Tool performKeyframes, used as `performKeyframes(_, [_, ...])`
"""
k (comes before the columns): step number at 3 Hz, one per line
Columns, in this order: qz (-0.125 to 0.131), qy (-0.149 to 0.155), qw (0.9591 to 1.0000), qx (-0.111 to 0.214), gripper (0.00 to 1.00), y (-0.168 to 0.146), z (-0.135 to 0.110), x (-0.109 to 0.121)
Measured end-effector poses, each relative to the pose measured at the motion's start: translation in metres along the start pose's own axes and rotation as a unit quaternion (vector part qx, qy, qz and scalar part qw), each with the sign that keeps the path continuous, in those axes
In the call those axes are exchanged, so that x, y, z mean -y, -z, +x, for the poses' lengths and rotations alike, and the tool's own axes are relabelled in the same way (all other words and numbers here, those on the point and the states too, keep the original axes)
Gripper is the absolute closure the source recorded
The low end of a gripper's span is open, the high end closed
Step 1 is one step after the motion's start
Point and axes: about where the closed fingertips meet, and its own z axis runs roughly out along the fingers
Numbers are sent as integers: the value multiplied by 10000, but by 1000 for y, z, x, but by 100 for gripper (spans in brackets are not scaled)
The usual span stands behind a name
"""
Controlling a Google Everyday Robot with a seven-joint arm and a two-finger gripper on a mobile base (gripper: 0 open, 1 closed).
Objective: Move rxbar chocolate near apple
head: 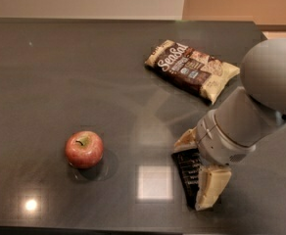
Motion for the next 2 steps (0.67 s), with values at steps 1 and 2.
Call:
performKeyframes(1, [0,0,10000,0,64,6,-2,1])
performKeyframes(2, [0,0,10000,1,88,11,-4,1])
